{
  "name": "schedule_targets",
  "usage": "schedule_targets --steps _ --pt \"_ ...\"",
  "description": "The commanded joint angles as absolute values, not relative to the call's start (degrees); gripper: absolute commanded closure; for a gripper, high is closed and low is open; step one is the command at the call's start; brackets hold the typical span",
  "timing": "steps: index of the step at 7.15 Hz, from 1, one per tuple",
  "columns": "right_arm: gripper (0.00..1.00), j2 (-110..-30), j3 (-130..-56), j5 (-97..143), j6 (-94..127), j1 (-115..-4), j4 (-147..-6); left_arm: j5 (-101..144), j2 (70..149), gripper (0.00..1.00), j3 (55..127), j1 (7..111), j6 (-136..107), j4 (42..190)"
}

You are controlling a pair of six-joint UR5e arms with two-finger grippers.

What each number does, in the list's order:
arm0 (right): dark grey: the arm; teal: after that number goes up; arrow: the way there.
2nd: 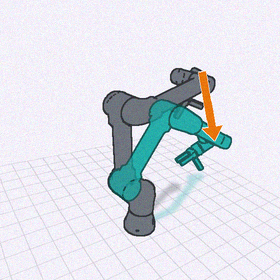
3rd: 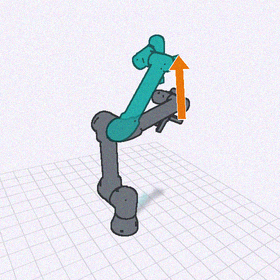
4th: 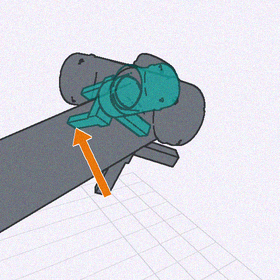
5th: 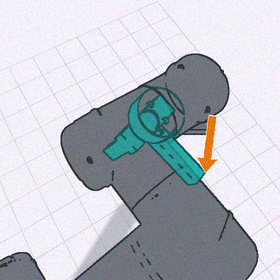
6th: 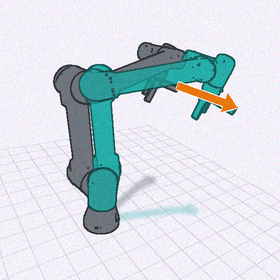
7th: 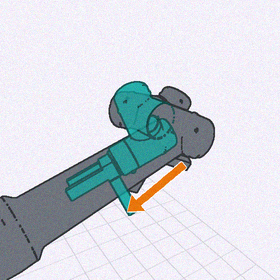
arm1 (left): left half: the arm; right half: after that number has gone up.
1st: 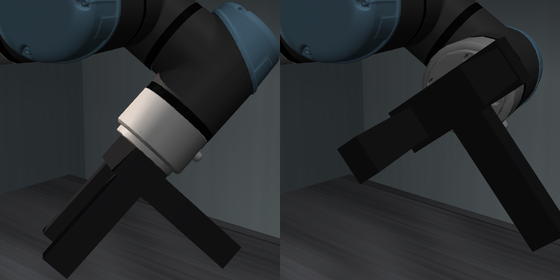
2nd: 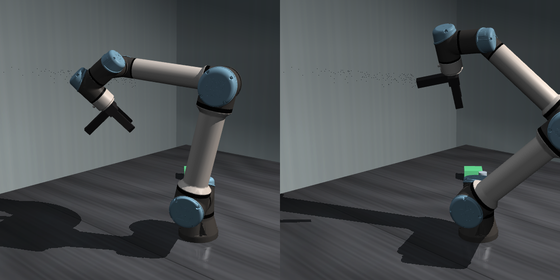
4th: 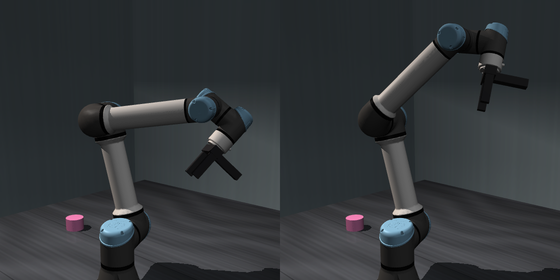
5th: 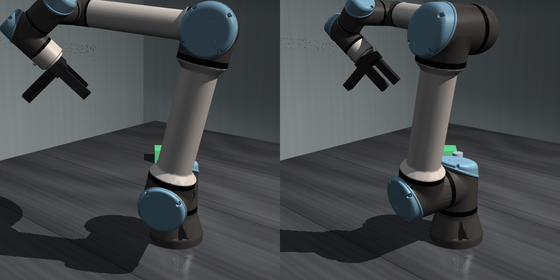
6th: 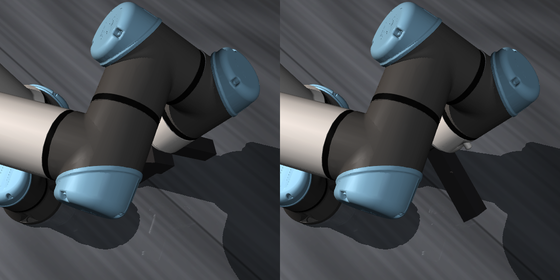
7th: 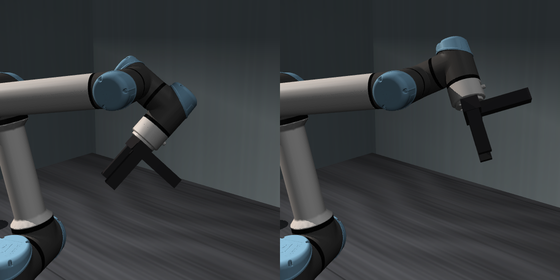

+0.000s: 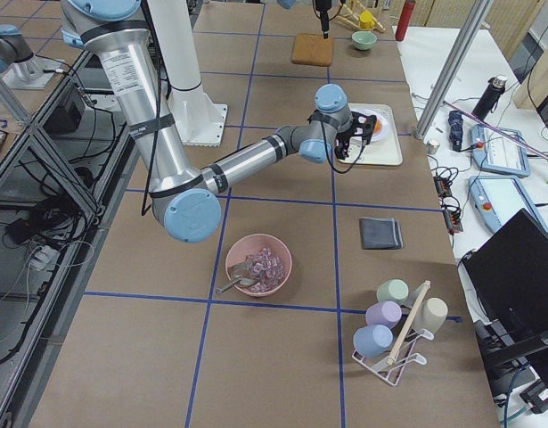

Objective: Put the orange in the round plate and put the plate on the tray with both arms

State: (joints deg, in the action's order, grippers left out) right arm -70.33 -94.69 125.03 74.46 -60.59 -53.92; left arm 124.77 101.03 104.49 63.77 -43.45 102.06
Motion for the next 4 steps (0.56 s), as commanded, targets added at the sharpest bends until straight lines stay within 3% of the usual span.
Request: schedule_targets --steps 1,4 --pt "0.00 -78.3 -94.6 132.9 39.9 -70.0 -62.8 125.0 94.7 0.03 102.2 71.0 -22.1 101.9" --pt "0.00 -80.3 -94.5 133.5 9.4 -78.5 -82.0 129.8 93.4 0.02 97.3 79.2 -0.8 94.9"
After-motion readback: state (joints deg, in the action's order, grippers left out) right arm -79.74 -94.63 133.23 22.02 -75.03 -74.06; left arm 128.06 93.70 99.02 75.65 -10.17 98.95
